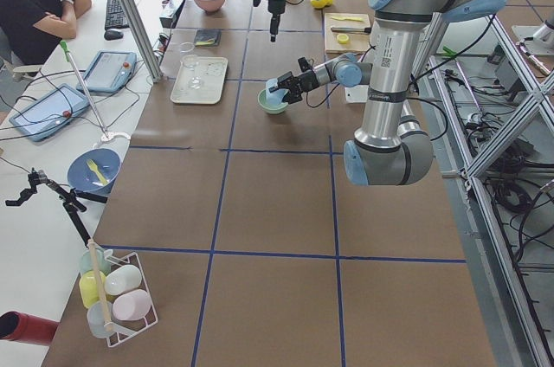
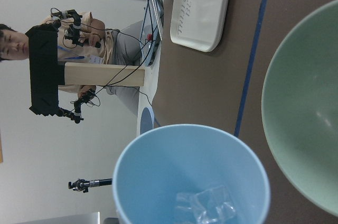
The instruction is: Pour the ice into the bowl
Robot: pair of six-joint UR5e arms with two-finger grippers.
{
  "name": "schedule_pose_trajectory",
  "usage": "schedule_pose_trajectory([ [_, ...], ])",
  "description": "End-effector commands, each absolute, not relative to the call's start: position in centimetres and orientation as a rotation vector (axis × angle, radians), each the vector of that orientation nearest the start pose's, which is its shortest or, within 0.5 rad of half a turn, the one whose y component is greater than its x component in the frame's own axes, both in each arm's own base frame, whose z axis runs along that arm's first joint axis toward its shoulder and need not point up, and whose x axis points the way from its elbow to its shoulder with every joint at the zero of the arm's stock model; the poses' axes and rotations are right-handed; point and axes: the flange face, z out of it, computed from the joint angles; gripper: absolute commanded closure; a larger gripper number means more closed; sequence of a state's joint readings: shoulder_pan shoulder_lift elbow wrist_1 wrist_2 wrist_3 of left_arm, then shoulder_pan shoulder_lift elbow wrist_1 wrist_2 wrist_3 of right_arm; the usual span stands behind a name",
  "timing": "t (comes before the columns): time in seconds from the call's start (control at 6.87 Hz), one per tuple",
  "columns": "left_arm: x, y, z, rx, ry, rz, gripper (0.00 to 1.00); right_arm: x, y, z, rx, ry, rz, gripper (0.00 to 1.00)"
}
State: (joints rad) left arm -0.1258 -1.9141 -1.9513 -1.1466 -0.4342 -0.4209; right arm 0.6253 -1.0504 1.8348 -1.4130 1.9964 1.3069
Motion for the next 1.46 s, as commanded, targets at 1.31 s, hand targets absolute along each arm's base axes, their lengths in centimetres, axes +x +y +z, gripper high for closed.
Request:
schedule_pose_trajectory([
  [1.31,52.0,-29.1,29.6,0.972,-0.845,1.164,1.0,-44.9,-43.9,22.4,0.042,-1.012,0.144,0.0],
])
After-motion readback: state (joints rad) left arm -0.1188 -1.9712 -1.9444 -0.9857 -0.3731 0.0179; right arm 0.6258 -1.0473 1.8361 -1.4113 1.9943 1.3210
